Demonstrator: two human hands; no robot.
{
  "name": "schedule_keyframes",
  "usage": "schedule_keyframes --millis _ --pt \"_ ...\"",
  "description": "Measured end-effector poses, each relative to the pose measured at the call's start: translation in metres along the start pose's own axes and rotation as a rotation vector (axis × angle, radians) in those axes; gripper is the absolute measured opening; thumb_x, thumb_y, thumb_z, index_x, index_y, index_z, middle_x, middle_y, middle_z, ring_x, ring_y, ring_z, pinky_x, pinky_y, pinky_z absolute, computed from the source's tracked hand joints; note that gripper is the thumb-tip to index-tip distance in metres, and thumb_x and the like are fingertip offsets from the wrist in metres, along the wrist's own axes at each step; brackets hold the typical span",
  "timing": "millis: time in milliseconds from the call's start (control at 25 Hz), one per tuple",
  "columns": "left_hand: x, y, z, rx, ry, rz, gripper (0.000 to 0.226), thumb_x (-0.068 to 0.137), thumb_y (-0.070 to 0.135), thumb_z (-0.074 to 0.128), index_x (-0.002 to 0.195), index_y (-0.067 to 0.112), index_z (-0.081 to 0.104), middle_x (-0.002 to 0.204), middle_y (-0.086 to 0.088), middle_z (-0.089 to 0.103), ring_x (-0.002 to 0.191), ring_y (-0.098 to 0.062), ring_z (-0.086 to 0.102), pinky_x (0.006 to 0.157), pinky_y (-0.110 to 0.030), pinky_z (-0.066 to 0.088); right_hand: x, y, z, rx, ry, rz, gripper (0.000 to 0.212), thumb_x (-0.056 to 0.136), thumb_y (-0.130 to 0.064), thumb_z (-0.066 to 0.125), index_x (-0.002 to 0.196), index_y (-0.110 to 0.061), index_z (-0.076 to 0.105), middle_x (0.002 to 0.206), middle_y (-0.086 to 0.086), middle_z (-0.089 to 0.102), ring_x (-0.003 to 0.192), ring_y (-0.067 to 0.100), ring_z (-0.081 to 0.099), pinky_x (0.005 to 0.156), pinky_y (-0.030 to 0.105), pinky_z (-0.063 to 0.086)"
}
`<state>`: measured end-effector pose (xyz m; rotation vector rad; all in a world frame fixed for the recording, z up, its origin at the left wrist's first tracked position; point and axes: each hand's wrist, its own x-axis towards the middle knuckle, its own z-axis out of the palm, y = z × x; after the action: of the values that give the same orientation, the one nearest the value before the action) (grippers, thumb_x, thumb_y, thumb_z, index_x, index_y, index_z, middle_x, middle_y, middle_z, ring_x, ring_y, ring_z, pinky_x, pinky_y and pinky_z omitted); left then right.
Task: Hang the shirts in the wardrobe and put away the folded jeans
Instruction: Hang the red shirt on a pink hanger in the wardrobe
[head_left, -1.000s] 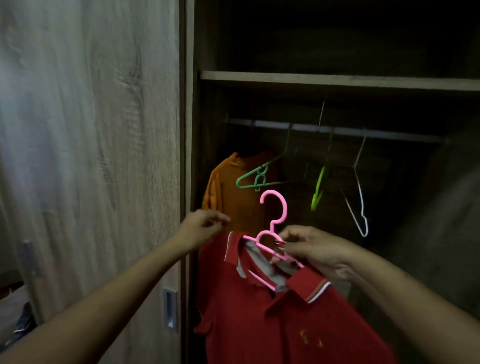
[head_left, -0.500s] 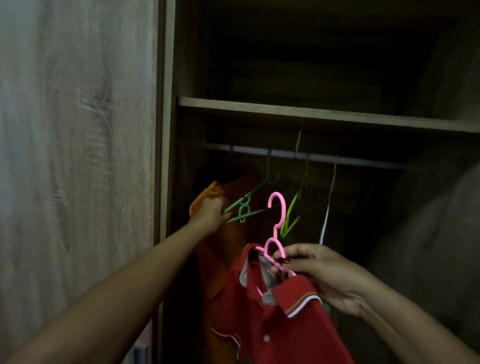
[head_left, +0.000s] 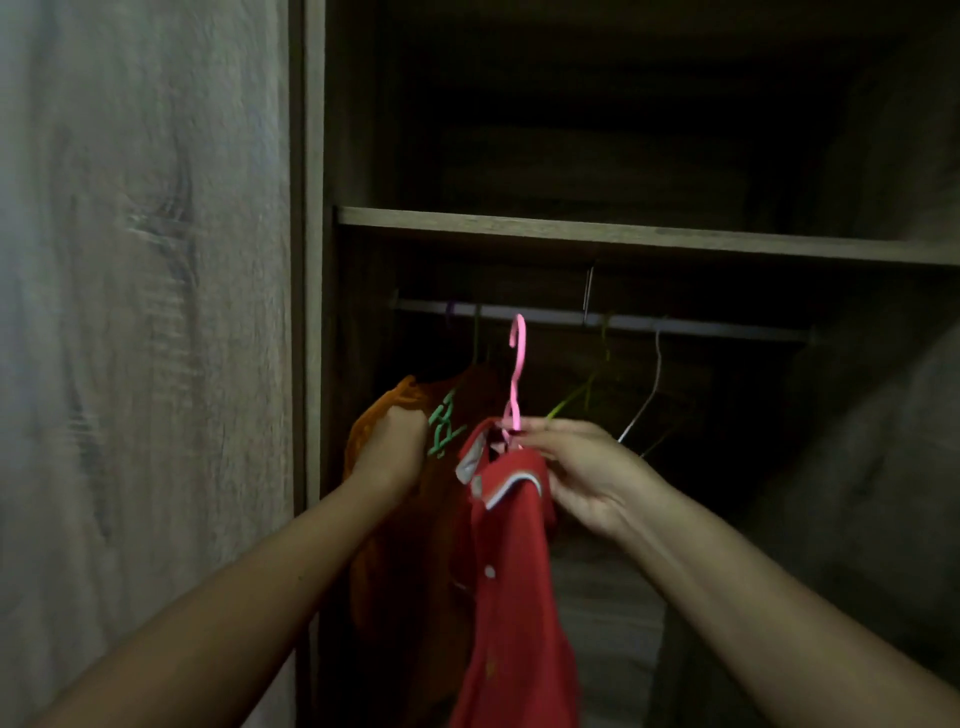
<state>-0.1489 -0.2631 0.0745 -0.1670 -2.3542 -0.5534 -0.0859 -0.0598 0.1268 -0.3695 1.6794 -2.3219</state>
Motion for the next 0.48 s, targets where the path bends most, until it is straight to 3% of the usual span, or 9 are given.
schedule_keyframes --millis 80,200,320,400,480 --pt "-0.009 0.002 -0.012 -0.054 -0.008 -0.064 0.036 0.094 0.025 0.048 0.129 0.026 0.055 0.133 0.008 0.054 0.121 -0.014 0.052 0.100 -0.030 0.044 0.026 -0.011 0.020 0.068 0.077 -0.081 0.018 0.086 0.016 0.046 0.087 0.007 0.062 0.064 0.015 0.058 0.039 0.009 0.057 0.042 0.016 0.051" --pt "-0.016 -0.008 -0.017 0.009 -0.074 -0.252 0.028 0.092 0.012 0.047 0.113 -0.001 0.060 0.117 -0.022 0.061 0.105 -0.040 0.059 0.090 -0.041 0.050 0.071 -0.027 0.037 0.188 0.176 -0.162 0.020 0.082 0.017 0.048 0.068 0.004 0.053 0.048 0.014 0.051 0.033 0.015 0.054 0.036 0.023 0.047" --pt "-0.025 -0.010 -0.022 0.017 -0.144 -0.229 0.029 0.083 0.032 0.048 0.097 0.011 0.061 0.089 -0.012 0.063 0.075 -0.026 0.064 0.073 -0.040 0.057 0.118 -0.032 0.038 0.184 0.297 -0.208 0.018 0.080 0.019 0.046 0.081 0.002 0.051 0.059 0.013 0.049 0.041 0.016 0.055 0.036 0.018 0.046" --pt "-0.028 -0.011 -0.025 0.010 -0.153 -0.217 0.022 0.086 0.033 0.052 0.092 0.014 0.063 0.081 -0.004 0.062 0.067 -0.015 0.063 0.066 -0.036 0.058 0.147 -0.029 0.033 0.197 0.335 -0.211 0.029 0.082 0.020 0.043 0.100 0.002 0.055 0.068 0.013 0.051 0.054 0.020 0.055 0.036 0.018 0.048" --pt "-0.029 -0.010 -0.025 -0.005 -0.122 -0.225 0.017 0.090 0.027 0.056 0.093 0.012 0.065 0.078 0.000 0.061 0.064 -0.008 0.060 0.061 -0.028 0.055 0.171 -0.023 0.022 0.192 0.346 -0.217 0.031 0.084 0.020 0.042 0.103 0.002 0.059 0.073 0.010 0.054 0.061 0.019 0.054 0.049 0.025 0.053"
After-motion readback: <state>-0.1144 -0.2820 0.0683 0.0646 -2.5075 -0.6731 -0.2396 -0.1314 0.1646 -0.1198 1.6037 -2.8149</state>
